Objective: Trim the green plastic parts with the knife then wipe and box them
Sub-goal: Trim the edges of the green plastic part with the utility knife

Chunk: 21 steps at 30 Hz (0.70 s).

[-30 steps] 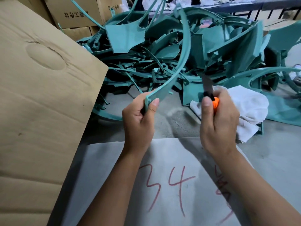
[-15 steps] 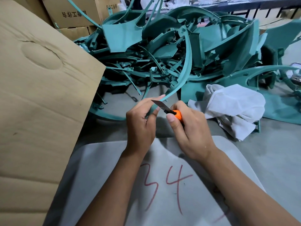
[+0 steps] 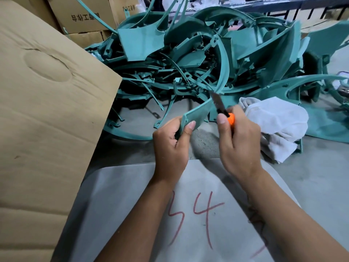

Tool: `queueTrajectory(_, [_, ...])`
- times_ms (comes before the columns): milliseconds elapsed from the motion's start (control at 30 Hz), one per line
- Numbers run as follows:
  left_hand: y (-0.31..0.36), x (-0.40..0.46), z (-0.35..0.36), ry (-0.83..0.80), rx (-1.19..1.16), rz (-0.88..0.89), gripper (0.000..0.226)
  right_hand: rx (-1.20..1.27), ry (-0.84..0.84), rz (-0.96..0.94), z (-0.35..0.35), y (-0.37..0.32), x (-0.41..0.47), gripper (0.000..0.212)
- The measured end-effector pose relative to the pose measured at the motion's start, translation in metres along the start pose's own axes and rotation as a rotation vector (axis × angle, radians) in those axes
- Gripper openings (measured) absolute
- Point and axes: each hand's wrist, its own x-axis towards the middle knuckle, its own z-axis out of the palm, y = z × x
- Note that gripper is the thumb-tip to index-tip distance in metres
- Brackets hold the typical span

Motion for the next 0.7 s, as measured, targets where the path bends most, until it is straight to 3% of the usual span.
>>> queueTrajectory(167, [0.002, -0.003, -0.001, -0.011, 0.026, 0.014, 0.035, -0.040, -0.164, -0.125, 0.008, -0.013, -0.006, 0.030])
queueTrajectory(433, [-0.003, 0.007, -0.011, 0.083, 0.204, 0.112, 0.011, -0.074, -0.030, 0.083, -0.006, 0.011, 0.003, 0.035])
queueTrajectory(600, [-0.005, 0.013, -0.024, 0.109, 0.300, 0.254, 0.034, 0.083, -0.195, -0.124, -0.004, -0.003, -0.003, 0.030])
queueTrajectory(700, [-0.004, 0.013, -0.028, 0.109, 0.332, 0.307, 0.043, 0.115, -0.276, -0.154, -0.002, -0.005, -0.005, 0.035])
